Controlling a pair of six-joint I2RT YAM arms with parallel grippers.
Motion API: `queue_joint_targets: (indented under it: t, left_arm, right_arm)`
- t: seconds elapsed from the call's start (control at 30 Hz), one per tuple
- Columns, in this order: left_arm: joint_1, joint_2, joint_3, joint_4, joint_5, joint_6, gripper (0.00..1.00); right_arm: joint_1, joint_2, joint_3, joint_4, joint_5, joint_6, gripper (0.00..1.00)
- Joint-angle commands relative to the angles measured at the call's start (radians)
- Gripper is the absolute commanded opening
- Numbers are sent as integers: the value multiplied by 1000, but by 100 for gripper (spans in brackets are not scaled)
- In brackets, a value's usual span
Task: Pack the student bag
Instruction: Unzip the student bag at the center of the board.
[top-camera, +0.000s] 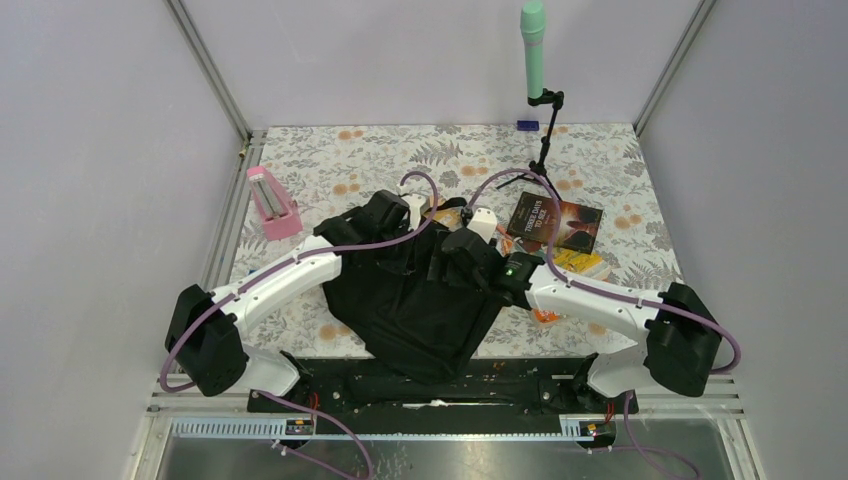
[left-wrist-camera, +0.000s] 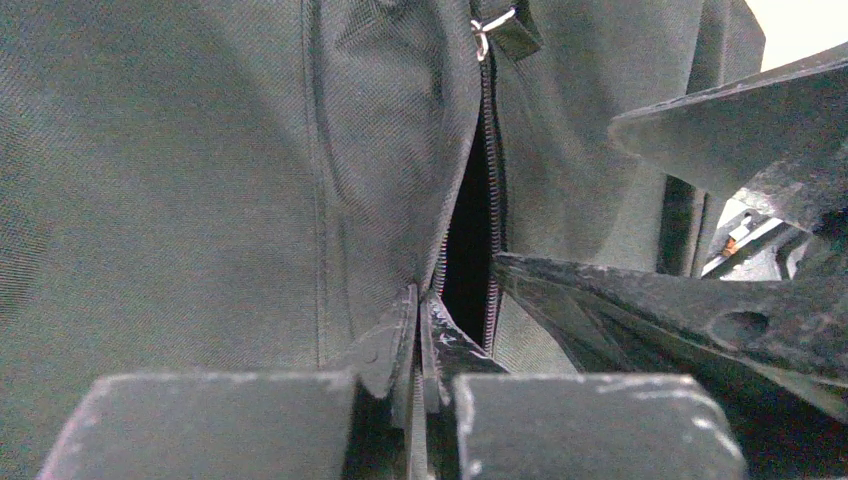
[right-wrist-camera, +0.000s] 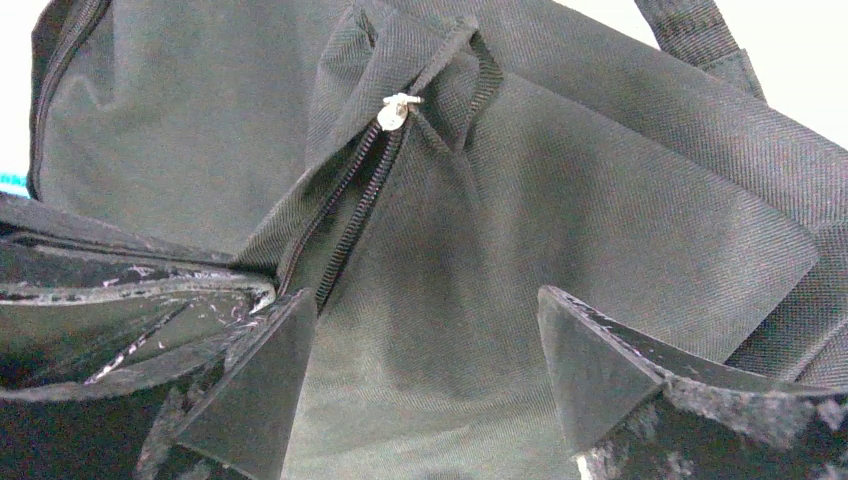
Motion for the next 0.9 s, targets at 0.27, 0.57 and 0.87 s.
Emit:
queue_joint_targets:
  t: [0.27,0.57,0.87]
  left_arm:
    - [5,-22,-8,30,73,-38,0]
    - [7,14,-12,16,2,-38,0]
    - [7,130,-10,-6,-68,-43,0]
  right_arm:
    - [12,111,140,-81,72,-1,89]
    - [36,52,147,-164,196,-42,50]
    - [36,-29,103,-151,144,-61,2]
